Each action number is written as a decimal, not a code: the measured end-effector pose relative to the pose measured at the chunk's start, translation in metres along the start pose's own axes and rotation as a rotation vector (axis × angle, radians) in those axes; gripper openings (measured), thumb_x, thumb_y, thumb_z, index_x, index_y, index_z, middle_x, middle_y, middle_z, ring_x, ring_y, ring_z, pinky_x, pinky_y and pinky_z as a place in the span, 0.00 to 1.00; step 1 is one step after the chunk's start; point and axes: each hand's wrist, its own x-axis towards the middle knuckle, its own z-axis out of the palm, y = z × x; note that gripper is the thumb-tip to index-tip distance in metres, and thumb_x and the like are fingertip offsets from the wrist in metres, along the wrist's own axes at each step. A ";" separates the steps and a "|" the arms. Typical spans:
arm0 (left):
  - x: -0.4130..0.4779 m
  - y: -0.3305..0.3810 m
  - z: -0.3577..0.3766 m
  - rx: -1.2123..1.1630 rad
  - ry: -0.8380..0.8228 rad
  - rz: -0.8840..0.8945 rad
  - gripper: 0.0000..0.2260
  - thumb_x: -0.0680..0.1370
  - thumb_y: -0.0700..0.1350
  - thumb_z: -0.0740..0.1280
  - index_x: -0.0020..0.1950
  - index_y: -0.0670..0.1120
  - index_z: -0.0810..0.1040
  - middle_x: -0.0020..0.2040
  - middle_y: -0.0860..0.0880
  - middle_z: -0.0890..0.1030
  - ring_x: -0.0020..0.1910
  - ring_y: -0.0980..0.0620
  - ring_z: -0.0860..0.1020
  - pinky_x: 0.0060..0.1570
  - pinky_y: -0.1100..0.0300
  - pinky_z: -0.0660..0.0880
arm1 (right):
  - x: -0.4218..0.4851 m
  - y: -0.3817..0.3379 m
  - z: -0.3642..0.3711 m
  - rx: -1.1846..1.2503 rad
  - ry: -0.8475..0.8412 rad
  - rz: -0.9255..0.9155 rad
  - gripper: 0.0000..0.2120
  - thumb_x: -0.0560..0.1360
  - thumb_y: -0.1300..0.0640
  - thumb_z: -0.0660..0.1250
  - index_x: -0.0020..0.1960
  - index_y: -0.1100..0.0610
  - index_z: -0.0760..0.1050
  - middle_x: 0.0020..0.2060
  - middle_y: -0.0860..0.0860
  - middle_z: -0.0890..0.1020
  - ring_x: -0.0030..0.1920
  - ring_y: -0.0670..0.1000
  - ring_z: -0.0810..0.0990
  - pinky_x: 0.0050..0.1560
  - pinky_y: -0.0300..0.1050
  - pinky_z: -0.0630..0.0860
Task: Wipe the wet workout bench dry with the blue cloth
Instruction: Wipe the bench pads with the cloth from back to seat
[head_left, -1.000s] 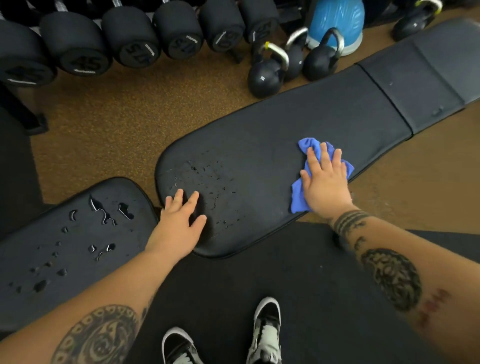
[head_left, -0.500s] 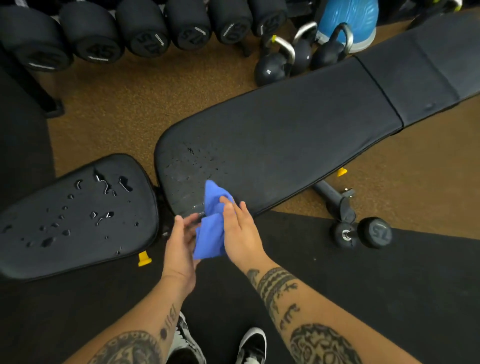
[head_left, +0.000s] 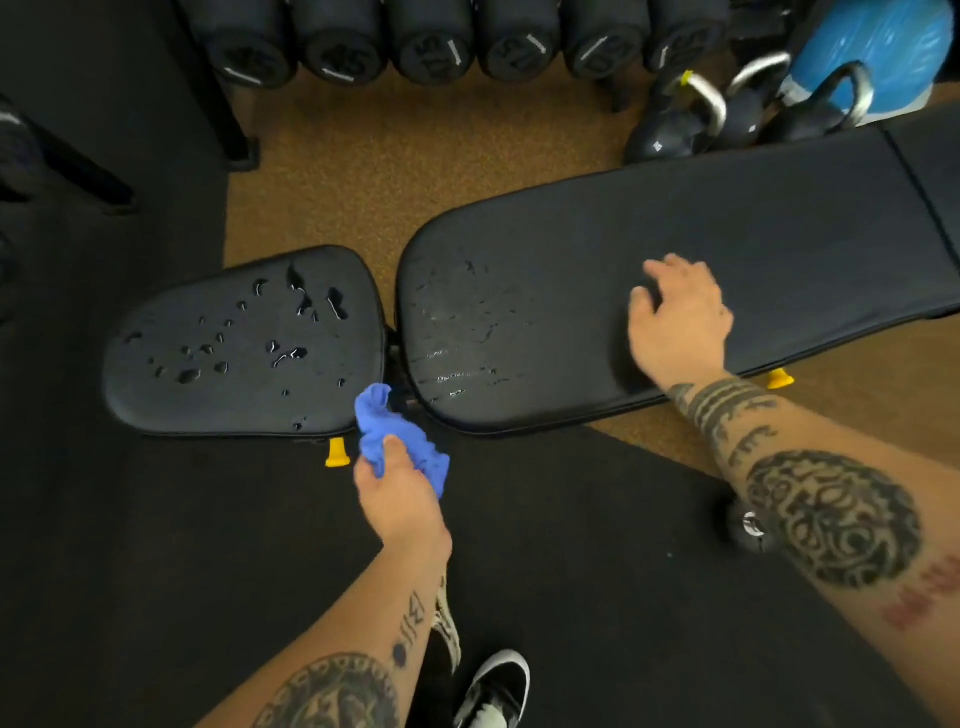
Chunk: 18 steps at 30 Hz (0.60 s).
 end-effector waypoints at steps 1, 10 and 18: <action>0.002 -0.008 0.008 0.022 -0.053 -0.056 0.08 0.83 0.51 0.61 0.59 0.56 0.77 0.57 0.50 0.81 0.56 0.50 0.80 0.60 0.50 0.76 | 0.012 0.008 0.002 -0.076 -0.043 0.028 0.24 0.81 0.46 0.58 0.74 0.51 0.68 0.78 0.51 0.64 0.79 0.58 0.55 0.75 0.61 0.55; 0.021 -0.014 0.103 0.074 0.140 -0.142 0.23 0.82 0.53 0.56 0.78 0.54 0.61 0.63 0.45 0.78 0.53 0.46 0.81 0.55 0.53 0.75 | 0.016 0.022 0.037 -0.456 -0.061 0.013 0.33 0.82 0.38 0.42 0.82 0.53 0.45 0.82 0.54 0.45 0.80 0.61 0.40 0.76 0.67 0.43; 0.076 -0.002 0.081 -0.025 0.095 -0.265 0.16 0.81 0.56 0.58 0.40 0.50 0.75 0.36 0.51 0.75 0.24 0.56 0.73 0.23 0.64 0.68 | 0.016 0.021 0.038 -0.480 -0.046 0.041 0.33 0.81 0.39 0.44 0.82 0.52 0.46 0.82 0.52 0.45 0.80 0.60 0.40 0.77 0.66 0.43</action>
